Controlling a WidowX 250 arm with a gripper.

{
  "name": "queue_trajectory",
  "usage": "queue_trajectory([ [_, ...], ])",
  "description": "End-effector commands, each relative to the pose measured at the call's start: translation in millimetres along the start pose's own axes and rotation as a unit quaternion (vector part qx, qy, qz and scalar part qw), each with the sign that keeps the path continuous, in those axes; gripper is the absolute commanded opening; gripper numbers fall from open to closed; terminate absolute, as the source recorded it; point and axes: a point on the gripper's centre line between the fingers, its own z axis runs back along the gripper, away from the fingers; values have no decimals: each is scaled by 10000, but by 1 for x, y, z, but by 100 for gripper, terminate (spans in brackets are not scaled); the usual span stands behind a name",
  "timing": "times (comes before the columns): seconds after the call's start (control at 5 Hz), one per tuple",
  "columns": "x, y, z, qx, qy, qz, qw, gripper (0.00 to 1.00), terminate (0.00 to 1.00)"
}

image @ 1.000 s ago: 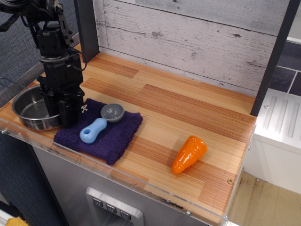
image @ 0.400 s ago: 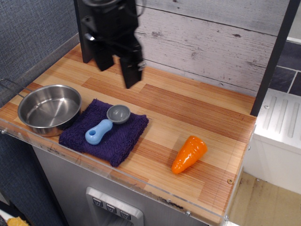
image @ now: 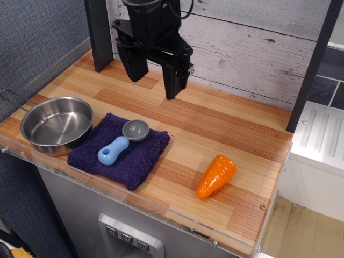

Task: Hold the tea pan from center of the table and place it on left side of black cloth.

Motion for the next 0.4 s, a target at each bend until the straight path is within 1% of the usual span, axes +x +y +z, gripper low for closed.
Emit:
queue_trajectory([
  [0.0,-10,-11,19,-96,-202,141,9997,100,0],
  [0.2,-10,-11,19,-96,-202,141,9997,100,100],
])
